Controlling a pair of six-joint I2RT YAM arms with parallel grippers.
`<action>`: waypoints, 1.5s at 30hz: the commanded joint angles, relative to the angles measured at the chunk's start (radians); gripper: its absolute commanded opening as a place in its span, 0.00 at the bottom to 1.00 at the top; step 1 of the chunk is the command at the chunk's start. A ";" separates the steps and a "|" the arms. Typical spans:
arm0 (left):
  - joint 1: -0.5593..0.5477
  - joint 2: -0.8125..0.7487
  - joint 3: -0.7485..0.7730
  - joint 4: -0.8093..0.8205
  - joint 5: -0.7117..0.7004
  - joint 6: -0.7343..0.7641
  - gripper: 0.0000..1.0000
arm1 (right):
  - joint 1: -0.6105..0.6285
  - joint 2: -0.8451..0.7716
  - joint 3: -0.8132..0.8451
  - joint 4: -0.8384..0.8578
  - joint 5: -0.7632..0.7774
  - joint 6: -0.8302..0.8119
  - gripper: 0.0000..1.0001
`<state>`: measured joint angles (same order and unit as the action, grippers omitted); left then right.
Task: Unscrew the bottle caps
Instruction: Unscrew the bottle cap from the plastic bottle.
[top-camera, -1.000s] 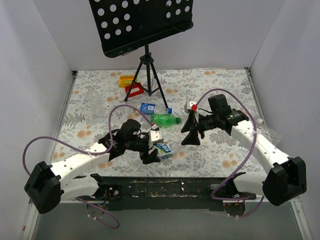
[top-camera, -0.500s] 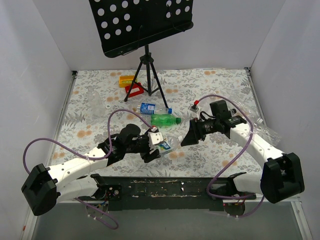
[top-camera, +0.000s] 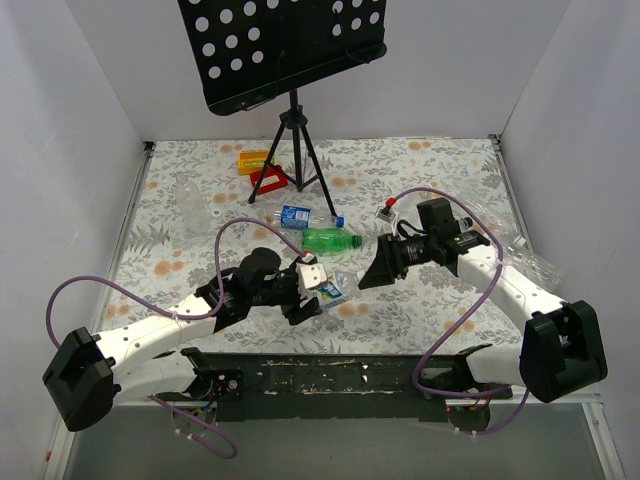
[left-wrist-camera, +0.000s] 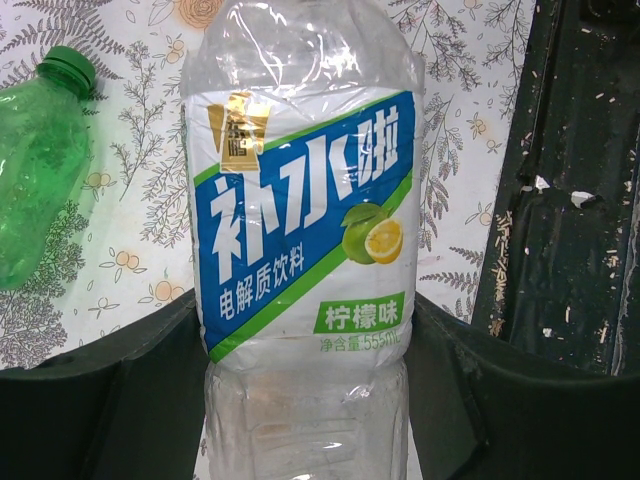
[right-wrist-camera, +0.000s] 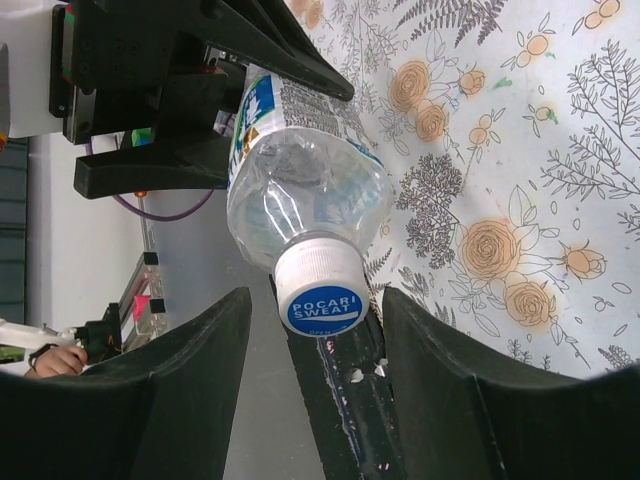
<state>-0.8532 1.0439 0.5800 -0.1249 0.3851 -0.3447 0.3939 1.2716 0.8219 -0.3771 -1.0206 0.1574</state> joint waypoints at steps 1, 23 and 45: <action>-0.004 -0.005 -0.008 0.028 0.008 0.000 0.00 | -0.004 -0.026 0.031 0.058 -0.024 0.022 0.62; 0.110 0.024 0.024 0.039 0.344 -0.160 0.00 | 0.003 0.047 0.235 -0.534 -0.196 -0.981 0.01; 0.217 0.041 0.044 -0.015 0.379 -0.071 0.00 | 0.111 -0.146 0.103 -0.250 -0.015 -1.023 0.44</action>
<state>-0.6174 1.1709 0.6518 -0.1791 0.9409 -0.4847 0.5095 1.1294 0.9337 -0.6777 -0.9463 -1.0500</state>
